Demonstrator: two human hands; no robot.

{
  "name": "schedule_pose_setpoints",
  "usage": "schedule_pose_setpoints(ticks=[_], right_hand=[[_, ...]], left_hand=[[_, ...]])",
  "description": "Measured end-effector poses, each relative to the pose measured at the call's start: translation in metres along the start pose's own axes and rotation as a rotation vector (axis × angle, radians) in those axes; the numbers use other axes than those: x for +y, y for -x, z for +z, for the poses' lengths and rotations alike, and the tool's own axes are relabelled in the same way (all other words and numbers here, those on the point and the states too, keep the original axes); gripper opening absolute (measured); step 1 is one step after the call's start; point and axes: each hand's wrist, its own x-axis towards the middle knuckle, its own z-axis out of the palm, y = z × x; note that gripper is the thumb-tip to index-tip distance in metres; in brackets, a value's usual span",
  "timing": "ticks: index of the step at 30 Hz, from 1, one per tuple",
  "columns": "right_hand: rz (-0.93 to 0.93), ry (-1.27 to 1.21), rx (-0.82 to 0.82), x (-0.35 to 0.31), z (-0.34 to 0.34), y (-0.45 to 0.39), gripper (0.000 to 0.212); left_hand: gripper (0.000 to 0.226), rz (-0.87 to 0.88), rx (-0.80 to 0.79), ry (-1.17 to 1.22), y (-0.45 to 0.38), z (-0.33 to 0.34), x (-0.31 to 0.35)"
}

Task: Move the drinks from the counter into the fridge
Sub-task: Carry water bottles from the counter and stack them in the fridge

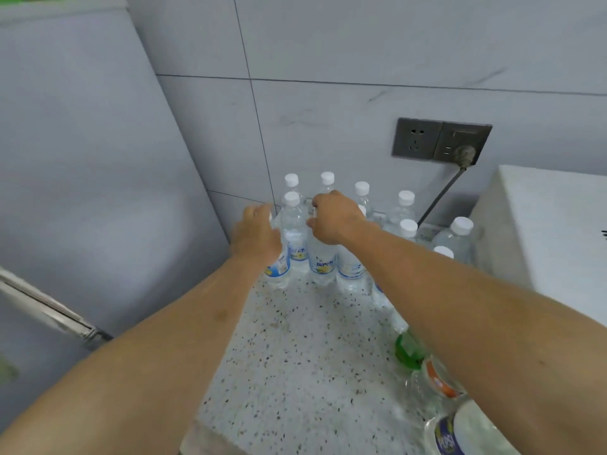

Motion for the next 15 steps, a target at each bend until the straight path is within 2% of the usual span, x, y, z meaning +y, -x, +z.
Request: schedule_pose_setpoints(ticks=[2,5,9,12,15], right_hand=[[-0.005,-0.011,0.001,0.002,0.002,0.006,0.045],[-0.024,0.023,-0.033,0.0,0.01,0.022,0.045],[-0.034,-0.03,-0.028,-0.006,0.018,0.047,0.035],[-0.025,-0.095,-0.016,-0.006,0.021,0.068,0.031],[0.027,-0.241,0.027,-0.004,0.022,0.088,0.018]], left_hand=[[0.049,-0.004,-0.06,-0.012,0.004,-0.004,0.001],[0.037,0.015,-0.051,0.03,0.024,-0.008,0.002],[0.024,-0.052,-0.046,0.115,0.059,-0.01,0.002],[0.02,-0.119,0.012,0.228,0.083,-0.014,-0.005],[0.02,-0.181,0.087,0.33,0.103,-0.021,-0.009]])
